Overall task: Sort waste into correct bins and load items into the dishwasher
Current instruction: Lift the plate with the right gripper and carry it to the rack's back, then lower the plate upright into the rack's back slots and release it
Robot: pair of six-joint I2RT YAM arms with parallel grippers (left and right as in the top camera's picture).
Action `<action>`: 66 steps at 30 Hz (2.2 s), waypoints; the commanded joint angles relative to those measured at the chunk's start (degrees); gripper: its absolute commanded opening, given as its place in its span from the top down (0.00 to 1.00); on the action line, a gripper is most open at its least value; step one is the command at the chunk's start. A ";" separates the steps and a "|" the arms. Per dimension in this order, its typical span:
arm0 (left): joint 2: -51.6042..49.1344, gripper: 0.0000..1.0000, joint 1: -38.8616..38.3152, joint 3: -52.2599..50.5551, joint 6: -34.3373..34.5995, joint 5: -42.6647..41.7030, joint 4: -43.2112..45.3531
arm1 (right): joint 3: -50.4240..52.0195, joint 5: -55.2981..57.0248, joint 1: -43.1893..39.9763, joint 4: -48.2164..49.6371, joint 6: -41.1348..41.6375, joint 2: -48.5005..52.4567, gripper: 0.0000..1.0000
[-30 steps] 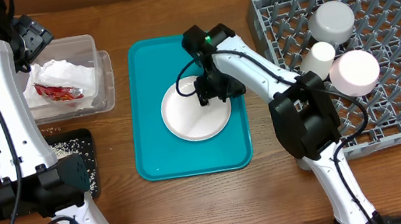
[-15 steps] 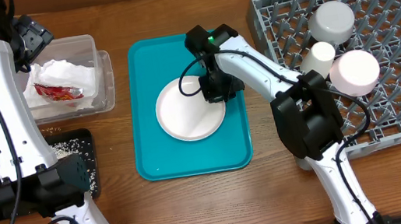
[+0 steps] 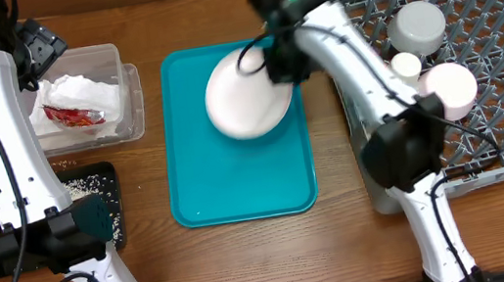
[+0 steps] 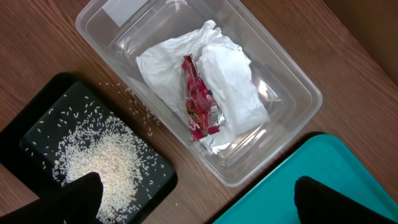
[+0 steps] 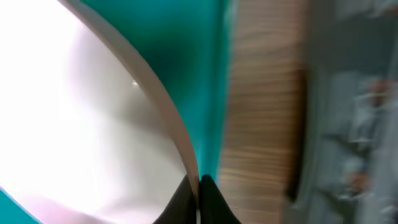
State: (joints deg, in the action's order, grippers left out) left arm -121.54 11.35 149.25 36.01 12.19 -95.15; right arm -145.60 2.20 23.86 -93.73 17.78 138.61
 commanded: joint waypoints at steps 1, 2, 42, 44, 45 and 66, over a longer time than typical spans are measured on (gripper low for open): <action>0.55 0.00 -0.13 0.94 0.37 -0.22 0.02 | -9.88 4.28 -4.09 -2.60 0.46 -0.37 0.96; 0.55 0.00 -0.13 0.94 0.37 -0.22 0.02 | -12.37 4.96 -5.18 -3.34 0.44 -0.37 0.96; 0.55 0.00 -0.13 0.94 0.37 -0.22 0.02 | -12.74 38.77 -19.28 2.97 12.70 3.56 0.96; 0.55 0.00 -0.13 0.94 0.37 -0.22 0.02 | -11.87 38.66 -18.95 3.41 12.70 3.56 0.96; 0.55 0.00 -0.13 0.94 0.37 -0.22 0.02 | -11.58 38.69 -18.71 3.50 12.70 3.56 0.96; 0.55 0.00 -0.13 0.94 0.37 -0.22 0.02 | -13.00 25.46 -12.87 -0.87 12.04 -1.77 0.50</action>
State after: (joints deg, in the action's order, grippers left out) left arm -121.54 11.35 149.25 36.01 12.19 -95.15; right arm -157.07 32.86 11.25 -94.13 29.76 141.86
